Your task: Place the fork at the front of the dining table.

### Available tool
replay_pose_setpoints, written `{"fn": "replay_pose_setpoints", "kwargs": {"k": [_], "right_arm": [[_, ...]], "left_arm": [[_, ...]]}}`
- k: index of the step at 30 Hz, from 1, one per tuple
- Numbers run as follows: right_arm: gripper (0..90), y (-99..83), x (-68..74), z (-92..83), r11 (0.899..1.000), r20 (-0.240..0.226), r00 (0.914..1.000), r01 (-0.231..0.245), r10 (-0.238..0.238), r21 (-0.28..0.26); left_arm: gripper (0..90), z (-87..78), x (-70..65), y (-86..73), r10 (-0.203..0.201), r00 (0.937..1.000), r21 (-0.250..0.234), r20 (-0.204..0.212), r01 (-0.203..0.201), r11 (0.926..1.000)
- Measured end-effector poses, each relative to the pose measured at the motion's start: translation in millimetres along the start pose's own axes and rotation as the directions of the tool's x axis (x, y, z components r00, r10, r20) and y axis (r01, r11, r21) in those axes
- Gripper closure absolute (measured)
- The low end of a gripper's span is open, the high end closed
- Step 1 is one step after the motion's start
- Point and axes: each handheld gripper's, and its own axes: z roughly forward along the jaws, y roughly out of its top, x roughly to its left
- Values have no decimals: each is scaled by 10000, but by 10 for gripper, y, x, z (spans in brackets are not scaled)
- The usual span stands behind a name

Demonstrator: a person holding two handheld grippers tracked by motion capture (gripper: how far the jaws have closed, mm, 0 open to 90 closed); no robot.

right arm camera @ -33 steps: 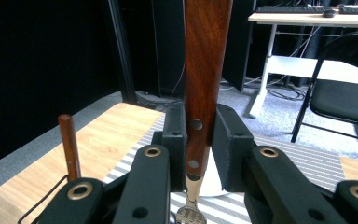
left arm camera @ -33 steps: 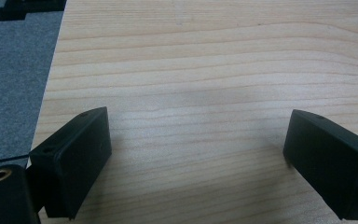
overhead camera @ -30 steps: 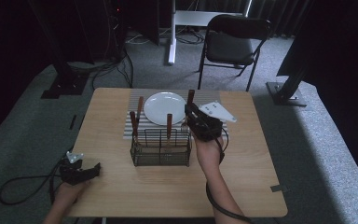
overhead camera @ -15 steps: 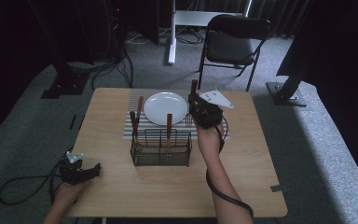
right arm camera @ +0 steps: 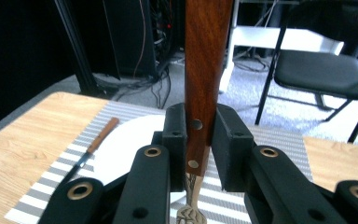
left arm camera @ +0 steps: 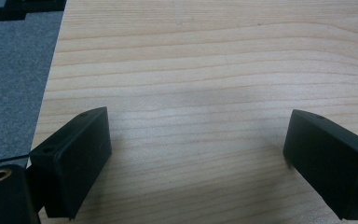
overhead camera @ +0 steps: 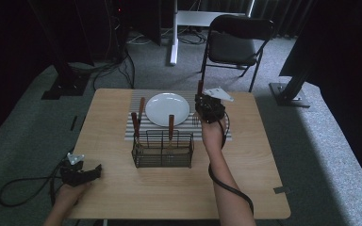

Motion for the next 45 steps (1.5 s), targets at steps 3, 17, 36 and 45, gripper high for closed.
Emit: {"fn": "replay_pose_setpoints", "kwargs": {"k": [3,17,36,45], "right_arm": [[761,-74,-35,91,9997,63,10000,15,-16,254],[761,-304,-136,346,9938,190,9996,-229,209,1090],[761,-406,-201,724,9806,557,9983,-281,176,1938],[761,-447,-205,878,9716,670,9976,-314,161,2345]], "left_arm": [[74,0,0,0,0,10000,0,1,0,10000],[74,0,0,0,-3,10000,-3,0,3,10000],[74,0,0,0,4,10000,4,1,-4,10000],[74,0,0,0,3,10000,4,0,-3,10000]]}}
